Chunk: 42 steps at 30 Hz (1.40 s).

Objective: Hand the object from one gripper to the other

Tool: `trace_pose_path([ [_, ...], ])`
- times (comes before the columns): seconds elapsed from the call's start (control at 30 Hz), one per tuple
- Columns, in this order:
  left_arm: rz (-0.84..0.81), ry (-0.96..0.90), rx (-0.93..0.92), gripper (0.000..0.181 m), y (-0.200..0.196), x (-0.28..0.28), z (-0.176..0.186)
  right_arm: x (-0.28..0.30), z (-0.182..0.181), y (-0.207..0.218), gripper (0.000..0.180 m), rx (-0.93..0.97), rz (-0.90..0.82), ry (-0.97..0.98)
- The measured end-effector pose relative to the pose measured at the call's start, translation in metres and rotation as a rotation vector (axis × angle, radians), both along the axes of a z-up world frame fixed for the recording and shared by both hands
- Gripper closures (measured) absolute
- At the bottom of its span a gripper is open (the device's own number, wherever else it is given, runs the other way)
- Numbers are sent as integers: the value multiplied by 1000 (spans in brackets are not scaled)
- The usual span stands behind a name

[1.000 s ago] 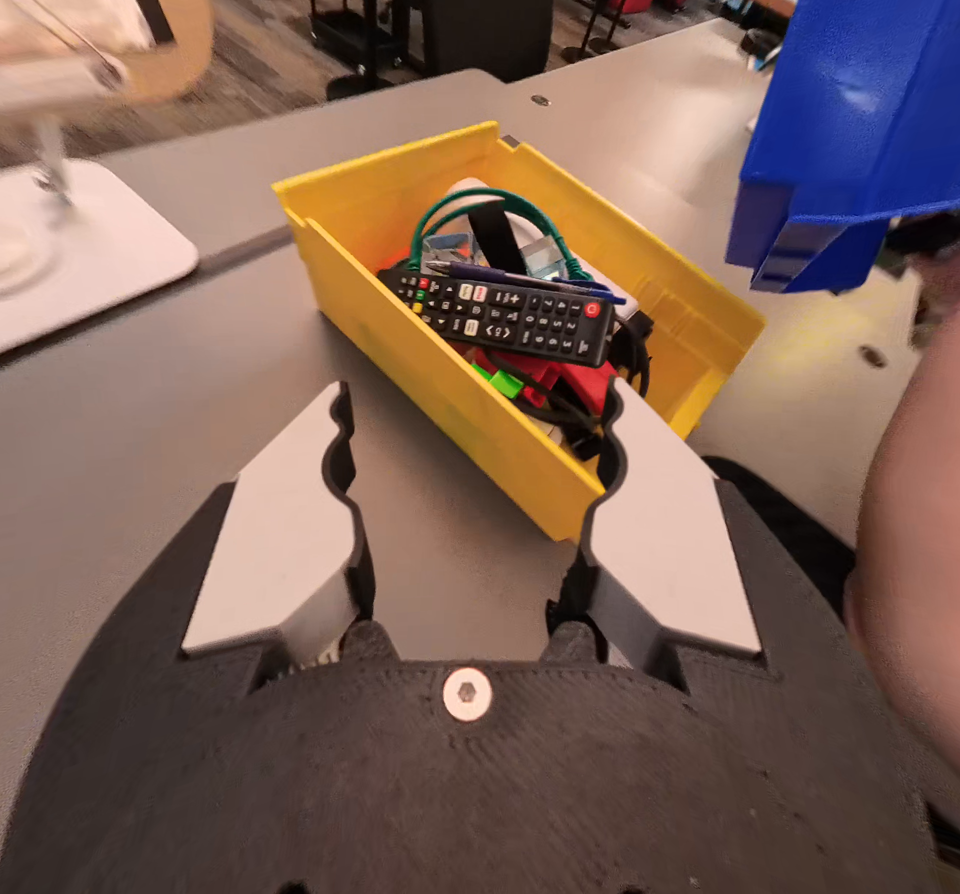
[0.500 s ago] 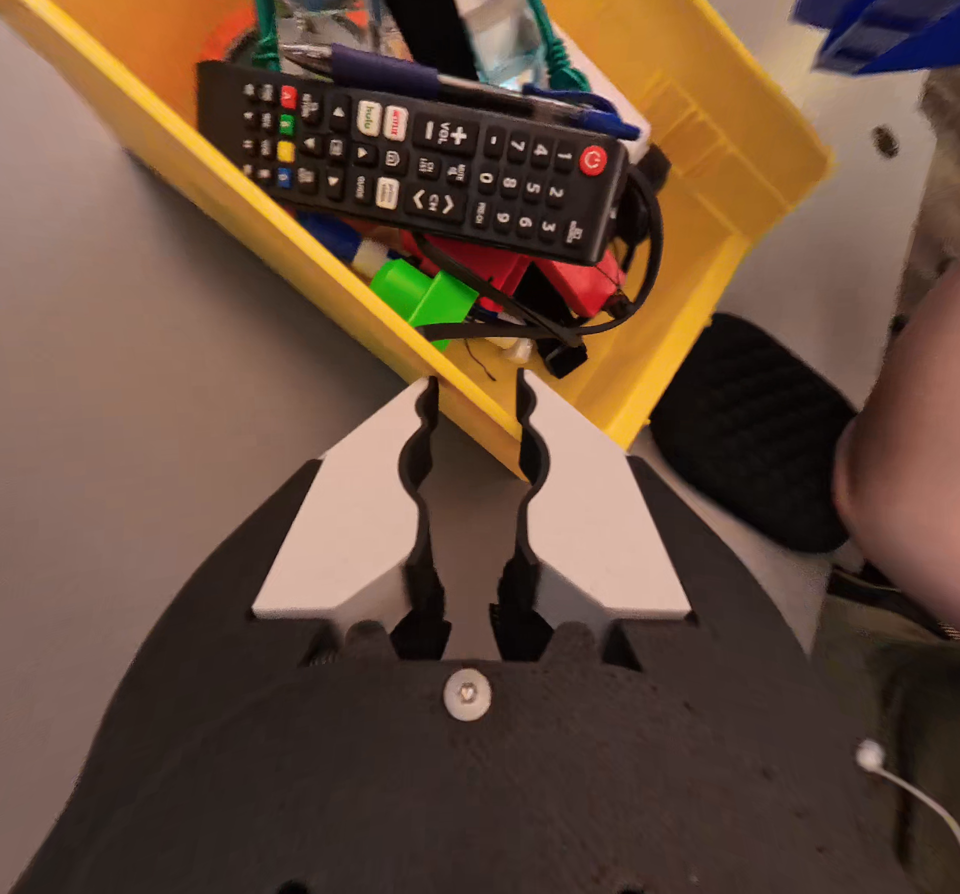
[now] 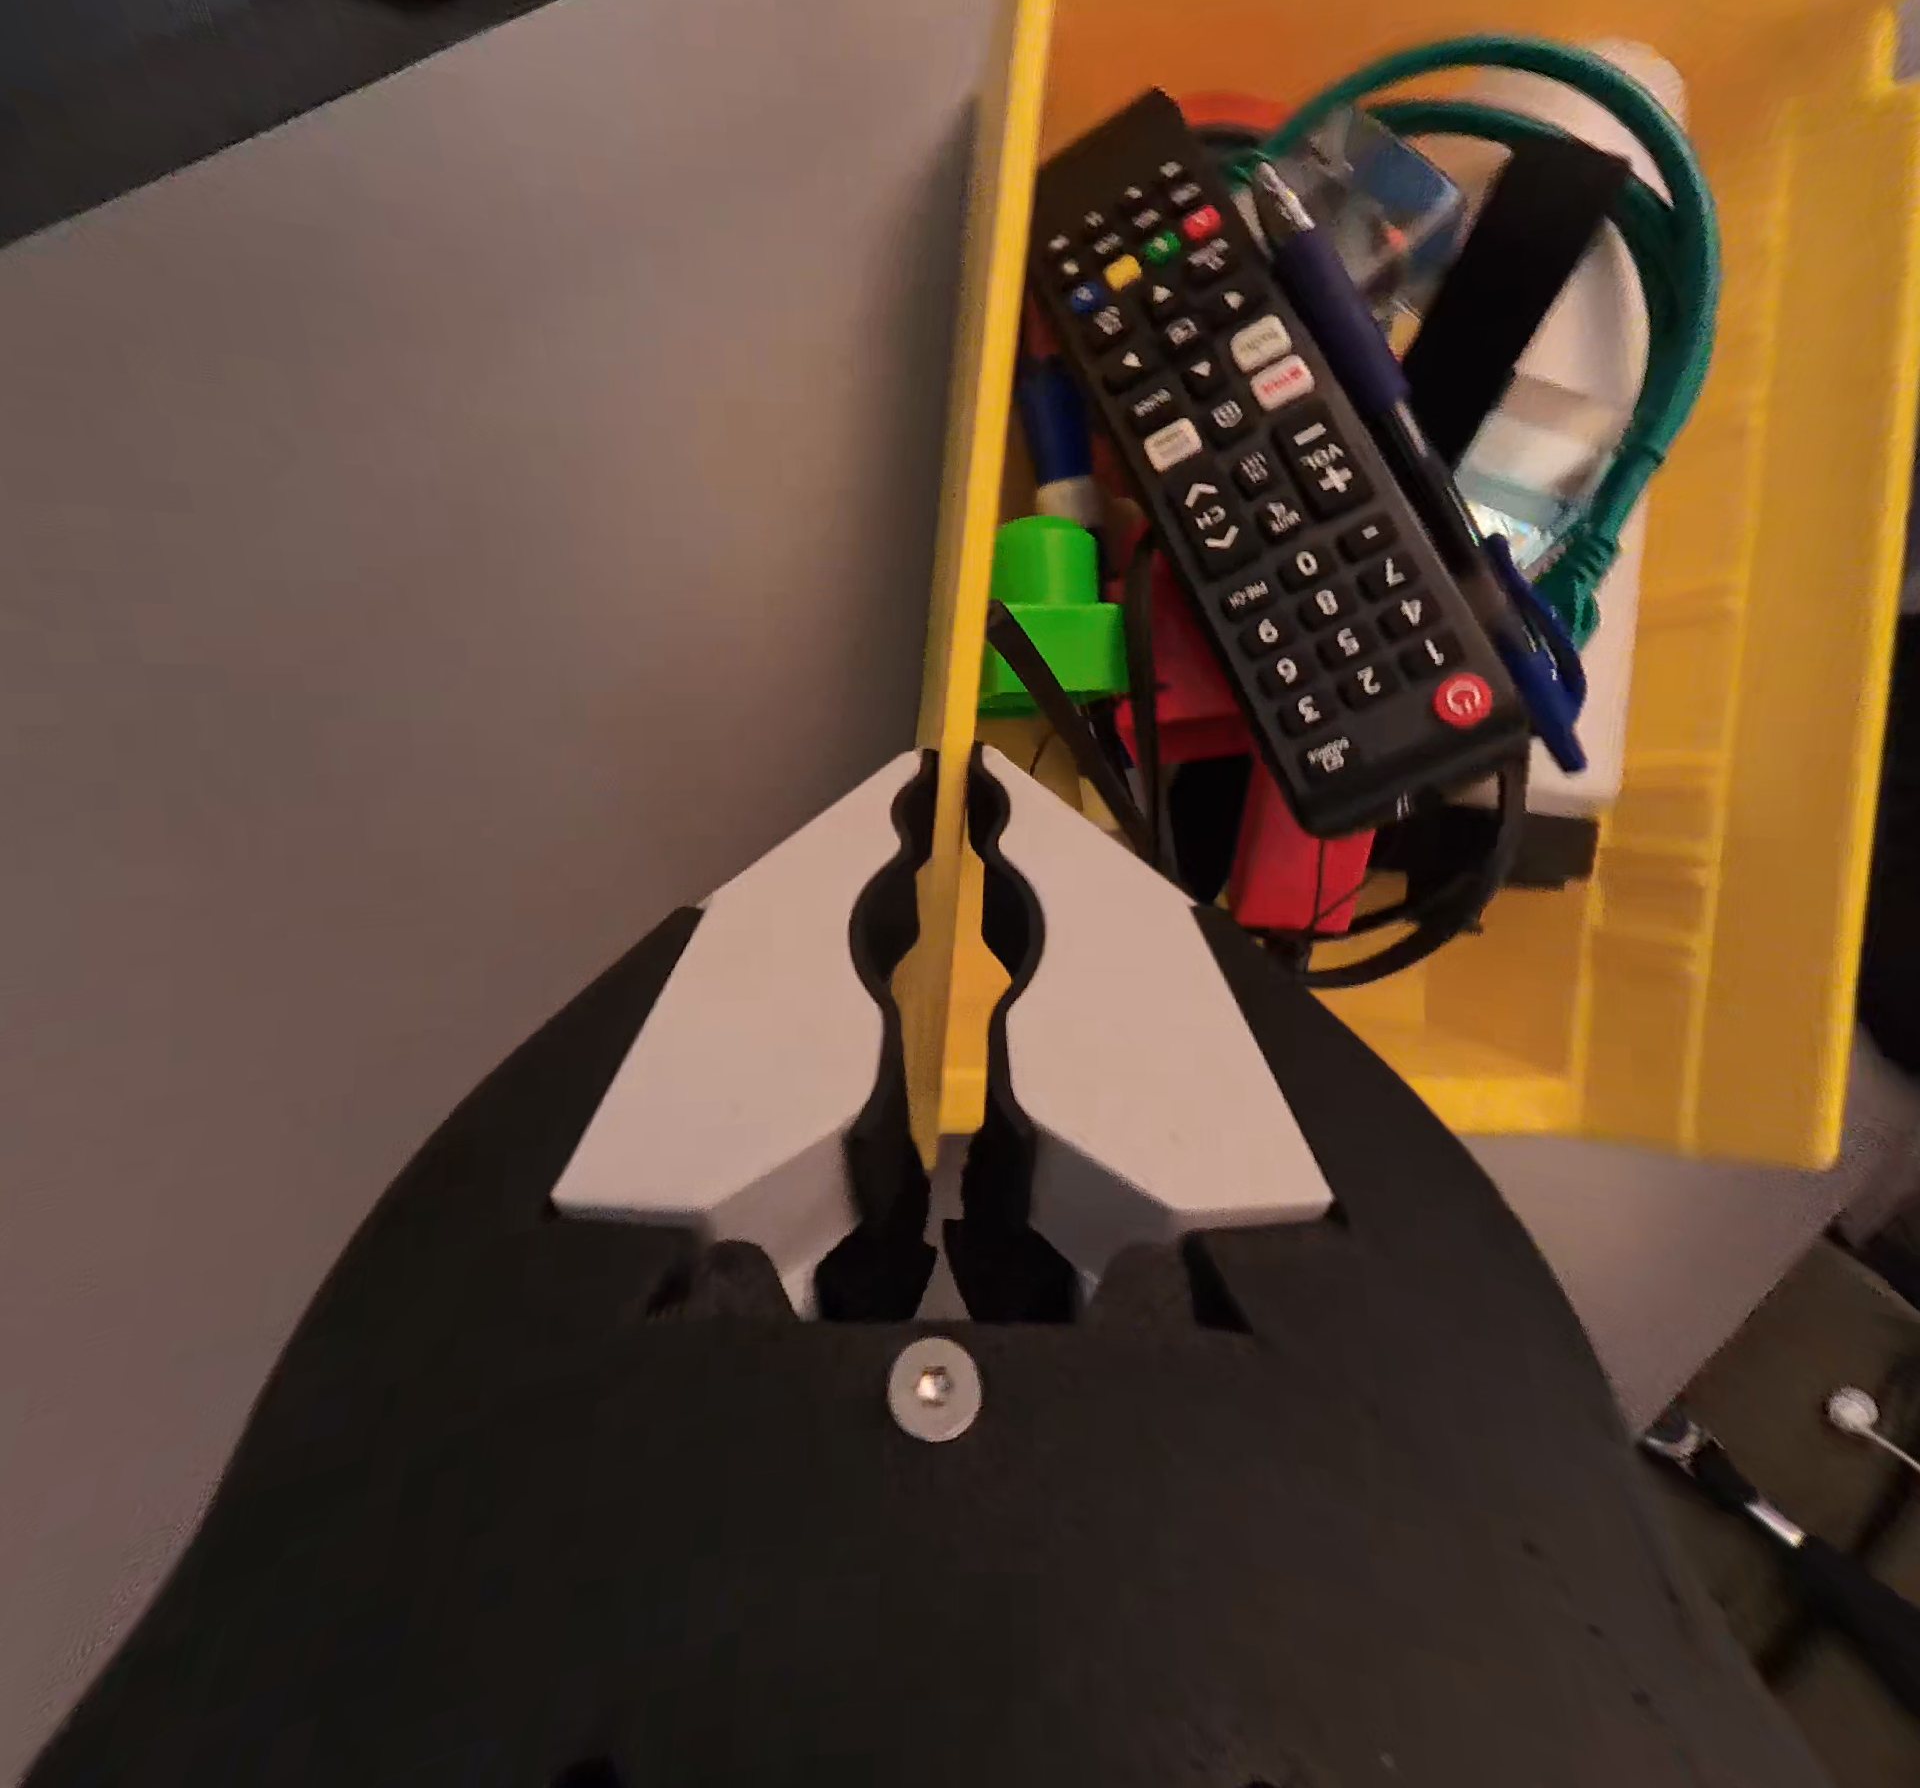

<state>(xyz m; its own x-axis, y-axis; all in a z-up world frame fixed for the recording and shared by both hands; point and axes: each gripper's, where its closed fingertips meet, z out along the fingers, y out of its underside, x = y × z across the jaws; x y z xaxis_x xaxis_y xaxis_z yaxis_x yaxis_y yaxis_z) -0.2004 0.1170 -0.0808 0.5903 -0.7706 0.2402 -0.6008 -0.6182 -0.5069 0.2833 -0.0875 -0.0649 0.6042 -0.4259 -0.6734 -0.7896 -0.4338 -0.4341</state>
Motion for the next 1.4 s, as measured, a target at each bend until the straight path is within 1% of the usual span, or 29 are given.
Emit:
trace_pose_path([
  [0.1, 108, -6, -16, 177, 16, -48, 1, -17, -18, 15, 164, -103, 68, 4],
  [0.27, 250, -72, -66, 176, 25, -119, 2, -37, -37, 35, 164, -212, 134, 2],
  [0.47, 475, -114, -95, 174, 26, -194, 4, -51, -49, 40, 161, -330, 193, -57],
  [0.63, 615, -132, -101, 174, 22, -234, 4, -63, -68, 37, 158, -453, 220, -38],
  [0.67, 634, -134, -102, 174, 21, -239, 4, -63, -71, 34, 158, -480, 216, -26],
  [0.8, 647, -152, -133, 173, 13, -246, 4, -59, -70, 25, 159, -475, 206, -6],
  [1.0, 663, -99, -114, 174, 12, -246, 4, -38, -70, 17, 159, -471, 109, 7],
  [1.07, 662, -86, -88, 175, 15, -246, 3, -39, -70, 19, 160, -476, 127, -14],
  [1.13, 665, -119, -69, 175, 22, -246, 4, -43, -70, 23, 159, -469, 146, -11],
  [1.3, 705, -248, -118, 173, 27, -247, 5, -51, -70, 28, 158, -472, 195, -24],
  [1.4, 728, -246, -110, 173, 27, -251, 5, -54, -70, 31, 158, -477, 207, -35],
])
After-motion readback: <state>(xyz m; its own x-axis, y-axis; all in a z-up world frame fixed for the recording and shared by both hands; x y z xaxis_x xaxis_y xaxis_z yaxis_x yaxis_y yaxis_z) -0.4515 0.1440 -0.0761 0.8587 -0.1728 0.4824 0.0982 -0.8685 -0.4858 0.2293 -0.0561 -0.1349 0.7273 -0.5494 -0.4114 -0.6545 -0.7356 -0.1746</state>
